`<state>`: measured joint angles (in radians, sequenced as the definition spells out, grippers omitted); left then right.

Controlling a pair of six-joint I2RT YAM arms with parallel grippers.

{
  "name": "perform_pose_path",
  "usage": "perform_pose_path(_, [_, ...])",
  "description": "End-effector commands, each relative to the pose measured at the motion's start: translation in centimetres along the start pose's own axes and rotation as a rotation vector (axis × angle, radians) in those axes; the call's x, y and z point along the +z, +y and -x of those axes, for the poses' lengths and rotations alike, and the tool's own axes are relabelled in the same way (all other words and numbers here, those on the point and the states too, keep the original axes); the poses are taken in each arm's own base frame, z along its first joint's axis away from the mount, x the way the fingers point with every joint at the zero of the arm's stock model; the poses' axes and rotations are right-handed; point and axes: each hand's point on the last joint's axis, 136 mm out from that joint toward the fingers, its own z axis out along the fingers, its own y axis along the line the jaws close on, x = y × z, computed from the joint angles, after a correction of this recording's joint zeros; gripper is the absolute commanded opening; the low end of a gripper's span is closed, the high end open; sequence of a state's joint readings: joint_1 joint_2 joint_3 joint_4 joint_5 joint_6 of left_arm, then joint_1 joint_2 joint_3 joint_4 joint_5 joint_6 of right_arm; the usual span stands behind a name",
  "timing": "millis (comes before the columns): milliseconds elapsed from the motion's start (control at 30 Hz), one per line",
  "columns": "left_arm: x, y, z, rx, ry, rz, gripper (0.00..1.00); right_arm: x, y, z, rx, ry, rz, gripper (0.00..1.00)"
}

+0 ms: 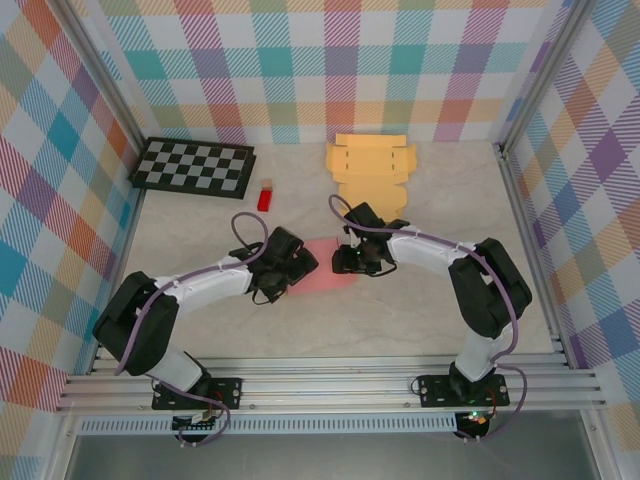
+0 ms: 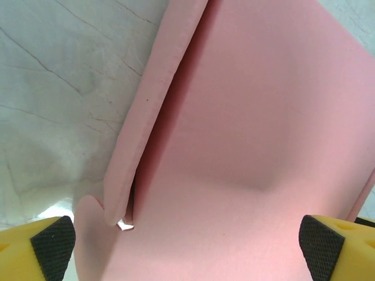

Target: Fold the paper box

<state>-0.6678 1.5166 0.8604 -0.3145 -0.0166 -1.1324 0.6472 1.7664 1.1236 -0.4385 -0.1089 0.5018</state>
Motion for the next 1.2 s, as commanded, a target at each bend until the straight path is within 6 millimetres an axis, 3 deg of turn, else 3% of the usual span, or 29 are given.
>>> perform_pose_path(0, [-1.0, 0.0, 1.1, -0.022, -0.029, -0.007, 1.0, 0.7, 0.0, -0.8, 0.006, 0.028, 0.005, 0.51])
perform_pose_path(200, [-0.4, -1.4, 2.5, -0.072, -0.064, -0.039, 1.0, 0.8, -0.1, -1.1, 0.006, 0.035, 0.008, 0.51])
perform_pose_path(433, [2.2, -2.6, 1.8, -0.101, 0.005, -0.053, 1.0, 0.9, 0.1, -1.1, 0.0, 0.038, 0.021, 0.51])
perform_pose_path(800, [3.5, 0.2, 1.8, -0.107, -0.016, 0.057, 1.0, 0.9, -0.2, -1.5, -0.006, 0.044, 0.016, 0.51])
perform_pose_path(1167, [3.3, 2.6, 2.1, -0.064, -0.043, 0.154, 1.0, -1.6, 0.6, -0.6, -0.015, 0.009, 0.018, 0.58])
